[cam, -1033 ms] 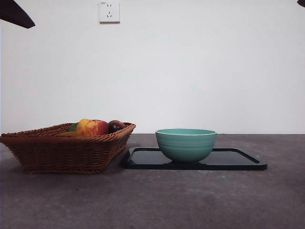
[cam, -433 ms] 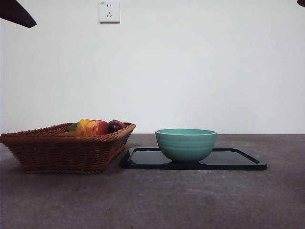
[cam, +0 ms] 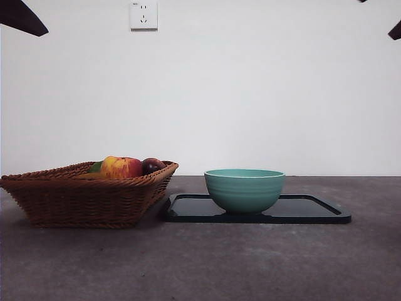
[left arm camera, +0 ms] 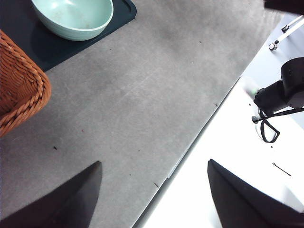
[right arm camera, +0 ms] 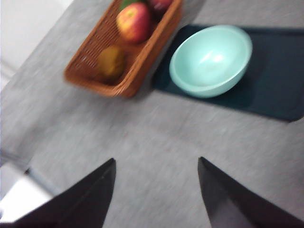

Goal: Pick up the wifruite, put it on the bowl, pick up the plate, put it on desk

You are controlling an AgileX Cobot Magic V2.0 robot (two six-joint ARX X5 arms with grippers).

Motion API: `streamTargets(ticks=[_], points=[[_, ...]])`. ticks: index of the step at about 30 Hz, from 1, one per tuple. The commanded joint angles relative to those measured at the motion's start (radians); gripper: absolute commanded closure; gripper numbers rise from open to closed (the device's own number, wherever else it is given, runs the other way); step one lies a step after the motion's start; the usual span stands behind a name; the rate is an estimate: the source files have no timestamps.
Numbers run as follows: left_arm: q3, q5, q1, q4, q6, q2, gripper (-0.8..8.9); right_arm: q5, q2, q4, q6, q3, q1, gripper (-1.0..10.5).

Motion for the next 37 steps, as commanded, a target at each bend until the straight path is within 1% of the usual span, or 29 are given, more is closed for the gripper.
streamTargets(ticks=[1, 5, 12, 18, 25, 37], points=[[0.014, 0.006, -0.005, 0.008, 0.019, 0.005, 4.7, 0.042, 0.087, 0.025, 0.024, 0.072, 0.0, 6.6], [0.014, 0.006, -0.005, 0.008, 0.019, 0.005, 4.7, 0.062, 0.233, 0.024, -0.023, 0.18, -0.022, 6.6], [0.014, 0.006, -0.005, 0.007, 0.02, 0.005, 4.7, 0.061, 0.516, 0.023, -0.107, 0.369, -0.077, 6.6], [0.014, 0.006, -0.005, 0.007, 0.019, 0.005, 4.7, 0.061, 0.712, 0.023, -0.151, 0.475, -0.122, 6.6], [0.014, 0.006, -0.005, 0.008, 0.019, 0.005, 4.7, 0.061, 0.88, 0.056, -0.185, 0.51, -0.141, 6.6], [0.014, 0.006, -0.005, 0.007, 0.019, 0.005, 4.7, 0.061, 1.101, 0.191, -0.184, 0.51, -0.134, 6.6]])
